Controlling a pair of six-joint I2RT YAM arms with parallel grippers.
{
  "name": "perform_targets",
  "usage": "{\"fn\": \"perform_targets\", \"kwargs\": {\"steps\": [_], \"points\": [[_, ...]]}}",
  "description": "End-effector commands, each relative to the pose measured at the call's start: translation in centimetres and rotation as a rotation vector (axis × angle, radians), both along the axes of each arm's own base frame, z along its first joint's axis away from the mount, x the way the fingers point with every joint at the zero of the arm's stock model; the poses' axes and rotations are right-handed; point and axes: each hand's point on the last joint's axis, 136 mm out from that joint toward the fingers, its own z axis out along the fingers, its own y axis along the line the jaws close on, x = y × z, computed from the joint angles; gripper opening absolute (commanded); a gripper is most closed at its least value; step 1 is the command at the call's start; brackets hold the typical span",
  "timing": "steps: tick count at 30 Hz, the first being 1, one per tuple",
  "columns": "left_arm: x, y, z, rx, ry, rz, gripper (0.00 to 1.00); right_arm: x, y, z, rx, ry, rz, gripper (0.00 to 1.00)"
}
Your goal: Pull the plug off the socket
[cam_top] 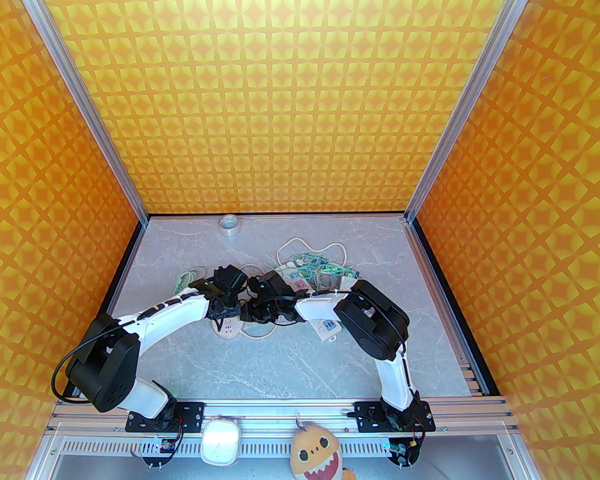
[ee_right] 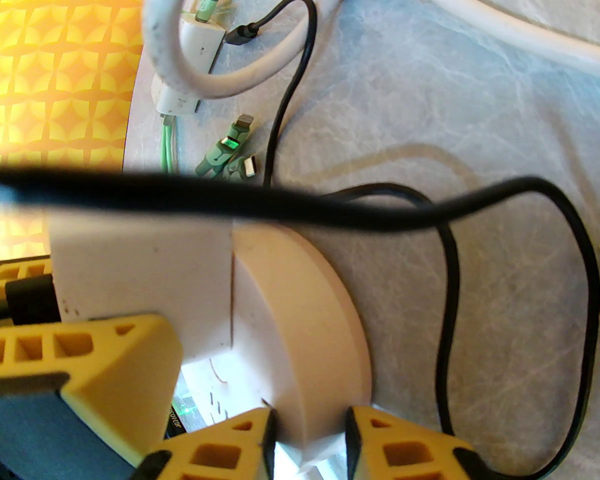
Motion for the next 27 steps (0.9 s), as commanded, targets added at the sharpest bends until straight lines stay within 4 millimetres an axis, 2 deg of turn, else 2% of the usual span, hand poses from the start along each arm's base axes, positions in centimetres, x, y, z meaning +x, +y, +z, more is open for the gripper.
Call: {"fn": "perform_targets", "kwargs": {"steps": [1,13,18,24,27], "points": [[0.6,-3.3,2.2,-0.159,-0.017,-0.042,0.15,-0.4,-3.2,-6.0,-0.219,0.034,-0.068,0.3],[0.2,-2.9,4.1,-0.223,-0.108,-0.034,0.12,-0.4,-3.3,-6.1,-0.223,0.036,-0.073,0.3],[-0.2,-2.7,3.6,-0.192,-0.111,-0.046,0.11,-0.5,-3.3,-6.2,-0.225,0.038,-0.074,0.3],[-0.2,-2.2,2.9,-0.04,-0.099,-0.061,0.11,-0.5,-3.3,-6.2,-0.226,0.039,-0.074,0.3],[-0.5,-3.2,2.7,0.004,-0.091,-0.101,0.11,-0.5,-3.3,-6.3,-0.227,0.039,-0.074,0.3]]}}
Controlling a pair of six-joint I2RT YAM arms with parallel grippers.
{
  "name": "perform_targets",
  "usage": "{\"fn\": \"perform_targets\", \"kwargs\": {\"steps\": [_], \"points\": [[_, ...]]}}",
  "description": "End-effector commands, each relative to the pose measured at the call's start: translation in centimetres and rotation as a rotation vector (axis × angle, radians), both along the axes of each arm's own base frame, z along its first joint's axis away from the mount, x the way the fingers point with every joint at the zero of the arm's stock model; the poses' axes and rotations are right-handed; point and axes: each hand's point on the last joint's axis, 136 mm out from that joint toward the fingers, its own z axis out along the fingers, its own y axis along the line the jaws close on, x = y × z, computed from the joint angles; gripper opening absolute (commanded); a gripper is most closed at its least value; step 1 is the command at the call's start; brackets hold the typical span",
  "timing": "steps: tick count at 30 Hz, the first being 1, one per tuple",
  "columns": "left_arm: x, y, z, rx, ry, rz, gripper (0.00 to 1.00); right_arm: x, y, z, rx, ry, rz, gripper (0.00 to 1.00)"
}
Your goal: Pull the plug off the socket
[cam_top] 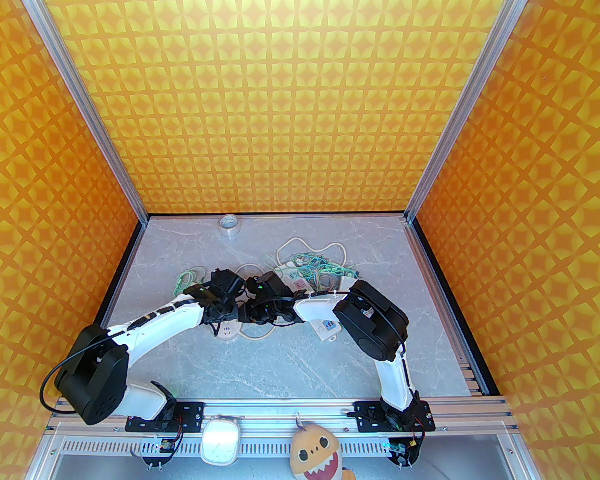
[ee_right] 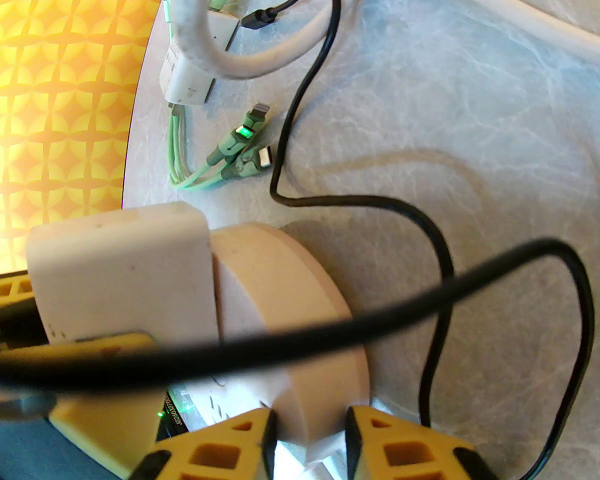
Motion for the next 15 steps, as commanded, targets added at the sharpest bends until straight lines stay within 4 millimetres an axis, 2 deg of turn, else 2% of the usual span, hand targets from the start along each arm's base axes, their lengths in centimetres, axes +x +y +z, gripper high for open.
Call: {"fn": "perform_targets", "kwargs": {"steps": [1,4,11,12,15], "points": [[0.4,-3.3,1.9,-0.053,-0.024,-0.073,0.1,-0.3,-3.5,-6.4,-0.228,0.04,-0.081,0.3],[0.6,-3.4,2.1,-0.067,-0.037,-0.062,0.1,-0.3,-3.5,-6.5,-0.23,0.042,-0.081,0.3],[0.6,-3.1,4.1,-0.163,-0.073,-0.036,0.1,-0.2,-3.6,-6.4,-0.233,0.04,-0.084,0.3],[1.0,-2.2,4.1,-0.188,-0.075,-0.003,0.1,-0.2,-3.6,-6.4,-0.232,0.04,-0.083,0.3],[0.9,-2.0,4.0,-0.247,-0.076,0.015,0.1,-0.3,-3.7,-6.4,-0.234,0.04,-0.084,0.3]]}}
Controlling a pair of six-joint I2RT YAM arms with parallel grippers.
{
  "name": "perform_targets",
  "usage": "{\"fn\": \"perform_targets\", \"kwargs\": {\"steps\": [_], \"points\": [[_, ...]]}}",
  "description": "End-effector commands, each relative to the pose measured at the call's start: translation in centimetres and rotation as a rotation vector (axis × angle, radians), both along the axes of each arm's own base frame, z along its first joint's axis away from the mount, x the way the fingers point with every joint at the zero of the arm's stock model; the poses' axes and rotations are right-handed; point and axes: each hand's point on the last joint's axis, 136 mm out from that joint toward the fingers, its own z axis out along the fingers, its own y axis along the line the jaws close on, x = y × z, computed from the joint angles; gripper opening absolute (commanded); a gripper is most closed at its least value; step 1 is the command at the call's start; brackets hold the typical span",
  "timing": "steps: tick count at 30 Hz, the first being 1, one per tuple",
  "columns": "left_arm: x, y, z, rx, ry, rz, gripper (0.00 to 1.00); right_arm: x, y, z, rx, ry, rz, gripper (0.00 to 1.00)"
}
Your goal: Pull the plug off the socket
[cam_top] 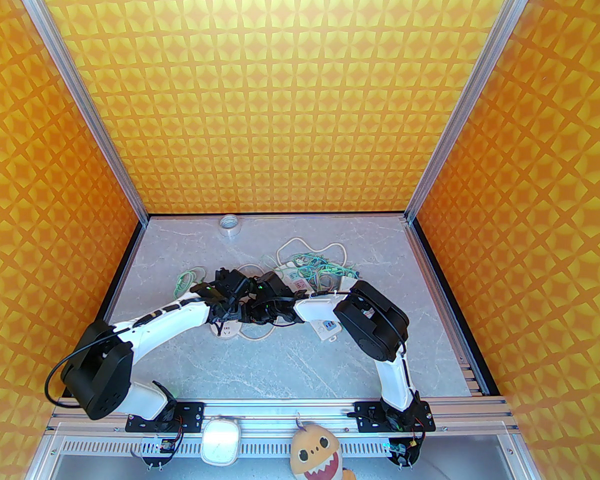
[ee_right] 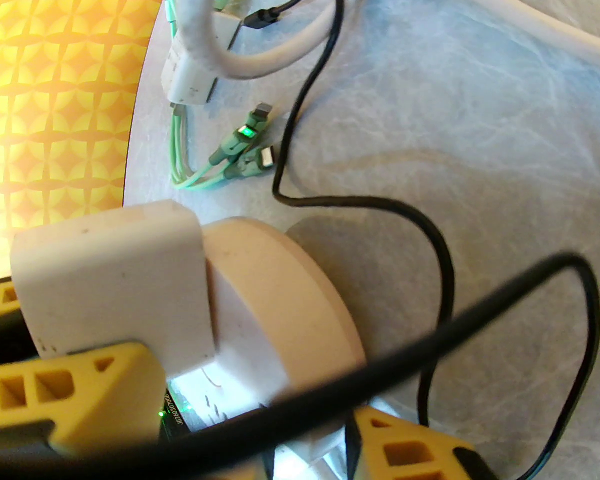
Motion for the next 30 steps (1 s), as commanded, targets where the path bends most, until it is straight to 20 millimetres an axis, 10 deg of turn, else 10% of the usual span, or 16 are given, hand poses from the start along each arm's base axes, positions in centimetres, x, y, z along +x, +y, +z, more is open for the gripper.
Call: {"fn": "perform_targets", "kwargs": {"steps": [1,18,30], "points": [[0.9,-2.7,3.5,-0.213,-0.09,-0.01,0.1,-0.2,-3.9,-6.6,-0.239,0.048,-0.087,0.3],[0.5,-3.5,2.6,0.047,-0.072,-0.084,0.08,-0.4,-3.8,-6.9,-0.248,0.053,-0.084,0.3],[0.6,-2.9,3.5,-0.093,-0.095,-0.03,0.08,-0.4,-4.0,-7.1,-0.258,0.055,-0.084,0.3]]}}
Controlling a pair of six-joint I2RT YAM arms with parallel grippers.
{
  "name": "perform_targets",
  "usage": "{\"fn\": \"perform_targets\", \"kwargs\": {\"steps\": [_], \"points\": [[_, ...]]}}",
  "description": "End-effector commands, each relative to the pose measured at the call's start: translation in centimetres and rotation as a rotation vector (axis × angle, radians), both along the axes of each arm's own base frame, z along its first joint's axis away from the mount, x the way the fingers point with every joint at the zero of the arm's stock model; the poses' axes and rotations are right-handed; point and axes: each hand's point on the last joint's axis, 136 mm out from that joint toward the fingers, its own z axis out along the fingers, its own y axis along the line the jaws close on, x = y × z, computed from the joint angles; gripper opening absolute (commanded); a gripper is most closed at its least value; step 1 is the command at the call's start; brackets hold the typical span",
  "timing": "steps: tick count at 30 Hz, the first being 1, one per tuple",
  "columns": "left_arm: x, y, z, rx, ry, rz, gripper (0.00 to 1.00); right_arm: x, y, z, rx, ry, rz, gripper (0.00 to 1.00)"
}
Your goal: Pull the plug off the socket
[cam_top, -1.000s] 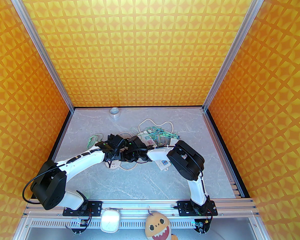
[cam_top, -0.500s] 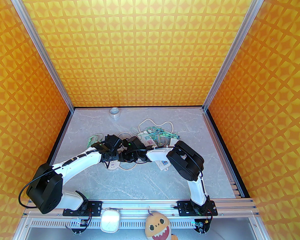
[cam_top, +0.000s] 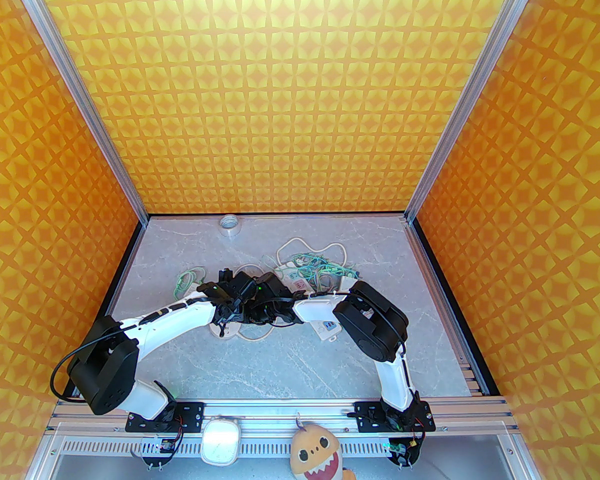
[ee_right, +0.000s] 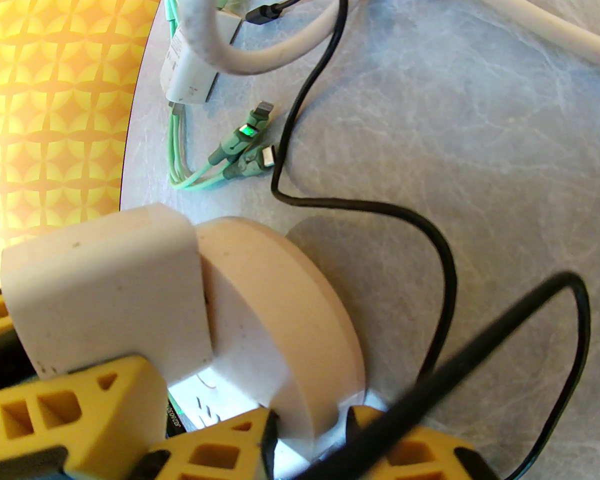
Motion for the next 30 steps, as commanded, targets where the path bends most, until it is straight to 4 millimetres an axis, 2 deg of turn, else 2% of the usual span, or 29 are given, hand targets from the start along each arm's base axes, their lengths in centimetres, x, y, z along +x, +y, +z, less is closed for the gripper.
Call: {"fn": "perform_targets", "kwargs": {"steps": [1,2,4,11,19,23,27,30], "points": [[0.7,-2.6,3.3,-0.217,-0.078,-0.012,0.08,-0.3,-4.0,-6.9,-0.247,0.056,-0.082,0.3],[1.1,-1.7,3.3,-0.234,-0.077,0.019,0.08,-0.3,-4.0,-6.9,-0.247,0.056,-0.083,0.3],[1.1,-1.4,3.3,-0.273,-0.071,0.036,0.08,-0.3,-4.0,-6.9,-0.247,0.055,-0.082,0.3],[1.1,-1.1,2.6,-0.291,-0.055,0.042,0.08,-0.3,-3.8,-6.4,-0.23,0.048,-0.078,0.31],[1.6,-2.4,1.0,-0.318,-0.02,0.025,0.07,0.5,-2.8,-0.1,-0.04,-0.088,-0.069,0.35],[1.8,-2.6,0.8,-0.317,-0.016,0.026,0.07,0.7,-3.1,0.9,0.012,-0.097,-0.085,0.38],[1.9,-2.8,0.6,-0.321,-0.01,0.027,0.07,0.8,-3.0,1.2,0.024,-0.106,-0.081,0.49],[1.8,-2.8,0.3,-0.318,-0.003,0.027,0.07,1.0,-3.0,1.1,0.024,-0.119,-0.082,0.54]]}}
